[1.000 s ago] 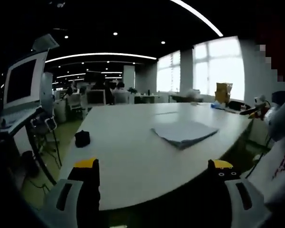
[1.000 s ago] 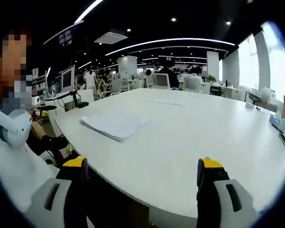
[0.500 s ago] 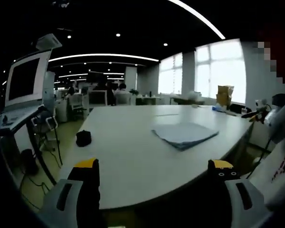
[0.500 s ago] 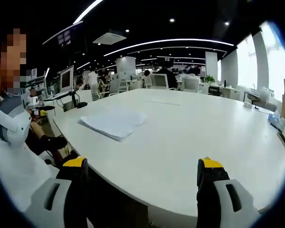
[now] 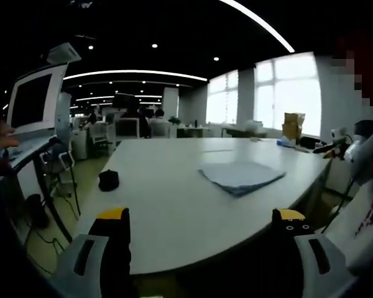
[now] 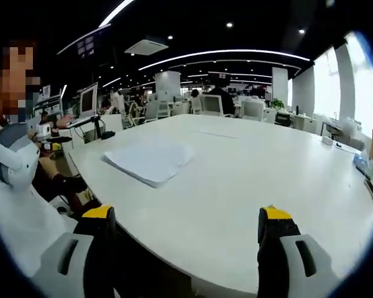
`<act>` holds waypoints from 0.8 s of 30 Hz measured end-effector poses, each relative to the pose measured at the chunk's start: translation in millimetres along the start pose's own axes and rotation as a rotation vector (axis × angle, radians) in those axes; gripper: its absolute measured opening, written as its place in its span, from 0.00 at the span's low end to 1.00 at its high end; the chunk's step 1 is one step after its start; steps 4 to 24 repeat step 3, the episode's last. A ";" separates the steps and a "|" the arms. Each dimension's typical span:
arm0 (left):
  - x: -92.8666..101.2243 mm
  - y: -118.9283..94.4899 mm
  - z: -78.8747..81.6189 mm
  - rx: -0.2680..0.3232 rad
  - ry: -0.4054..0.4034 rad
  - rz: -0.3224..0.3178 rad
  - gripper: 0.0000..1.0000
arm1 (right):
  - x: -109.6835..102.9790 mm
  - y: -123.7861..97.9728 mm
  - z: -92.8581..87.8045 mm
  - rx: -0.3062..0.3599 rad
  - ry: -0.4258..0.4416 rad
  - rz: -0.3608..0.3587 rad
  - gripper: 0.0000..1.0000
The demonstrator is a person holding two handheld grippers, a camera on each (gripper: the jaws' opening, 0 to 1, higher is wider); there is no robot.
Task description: Organize the stack of printing papers by aligning and flattening the scattered papers on the table
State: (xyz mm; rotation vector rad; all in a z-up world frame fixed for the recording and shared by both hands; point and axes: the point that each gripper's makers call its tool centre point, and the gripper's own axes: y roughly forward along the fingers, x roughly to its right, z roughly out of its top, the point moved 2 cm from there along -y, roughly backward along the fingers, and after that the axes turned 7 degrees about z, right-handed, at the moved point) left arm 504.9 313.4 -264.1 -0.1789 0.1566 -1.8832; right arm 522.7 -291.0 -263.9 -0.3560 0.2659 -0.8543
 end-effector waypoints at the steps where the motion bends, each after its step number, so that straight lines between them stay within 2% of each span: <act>1: -0.3 0.1 0.4 0.002 0.001 0.001 0.97 | -0.4 1.4 -0.1 -0.004 -0.002 -0.001 0.90; 24: -1.5 -0.1 1.5 0.007 -0.002 0.000 0.97 | -0.2 2.7 0.3 -0.008 -0.006 0.001 0.90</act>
